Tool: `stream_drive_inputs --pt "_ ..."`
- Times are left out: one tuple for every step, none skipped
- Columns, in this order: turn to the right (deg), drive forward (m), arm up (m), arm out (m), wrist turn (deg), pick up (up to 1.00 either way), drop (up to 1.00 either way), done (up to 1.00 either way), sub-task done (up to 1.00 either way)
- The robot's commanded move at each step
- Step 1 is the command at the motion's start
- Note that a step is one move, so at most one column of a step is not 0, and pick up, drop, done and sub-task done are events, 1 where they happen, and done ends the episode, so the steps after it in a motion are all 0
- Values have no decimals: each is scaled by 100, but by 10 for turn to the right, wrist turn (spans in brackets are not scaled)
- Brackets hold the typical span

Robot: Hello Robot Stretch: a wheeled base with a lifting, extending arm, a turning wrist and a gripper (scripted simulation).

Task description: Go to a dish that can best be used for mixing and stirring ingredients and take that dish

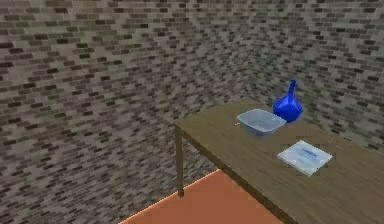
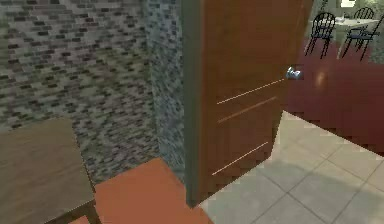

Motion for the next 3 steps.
stream_drive_inputs --pt "-450 0 0 0 0 0 0 0 0" --pt "-240 0 0 0 0 0 0 0 0" --pt "450 0 0 0 0 0 0 0 0"
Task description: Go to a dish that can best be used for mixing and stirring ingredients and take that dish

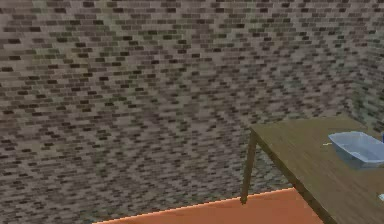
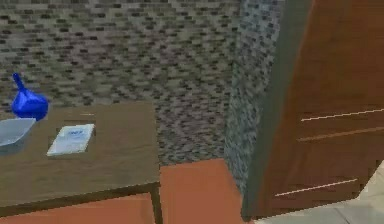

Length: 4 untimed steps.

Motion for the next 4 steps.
stream_drive_inputs --pt "270 0 0 0 0 0 0 0 0" --pt "30 0 0 0 0 0 0 0 0" --pt "0 50 0 0 0 0 0 0 0" --pt "-450 0 0 0 0 0 0 0 0"
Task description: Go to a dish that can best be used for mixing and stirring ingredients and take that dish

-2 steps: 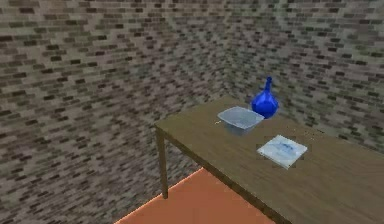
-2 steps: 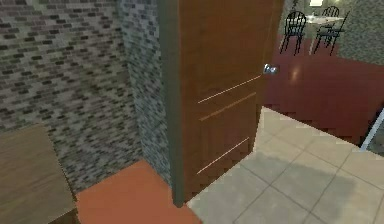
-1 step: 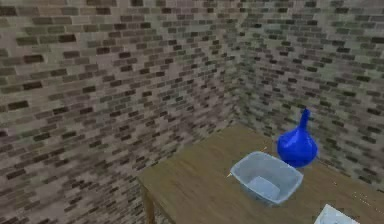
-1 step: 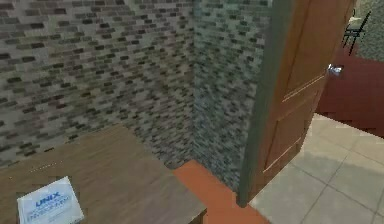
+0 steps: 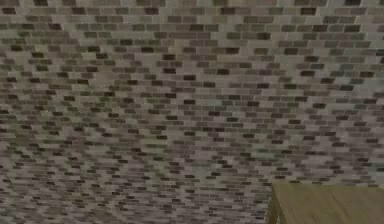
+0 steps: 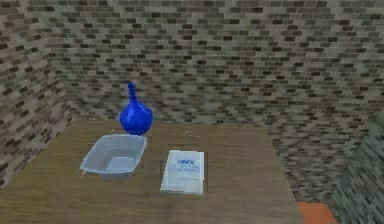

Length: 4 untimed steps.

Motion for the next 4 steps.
stream_drive_inputs --pt "-180 0 0 0 0 0 0 0 0" --pt "0 0 50 0 0 0 0 0 0" --pt "0 0 38 0 0 0 0 0 0" --pt "0 0 0 28 0 0 0 0 0"
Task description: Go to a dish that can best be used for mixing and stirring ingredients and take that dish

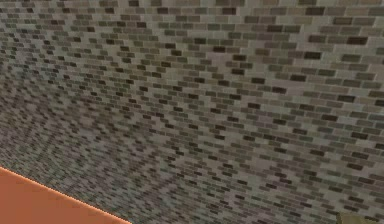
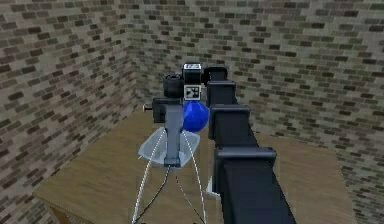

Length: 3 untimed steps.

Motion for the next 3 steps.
stream_drive_inputs --pt "0 0 0 0 450 0 0 0 0" --pt "0 0 0 0 450 0 0 0 0" --pt "0 0 0 0 450 0 0 0 0"
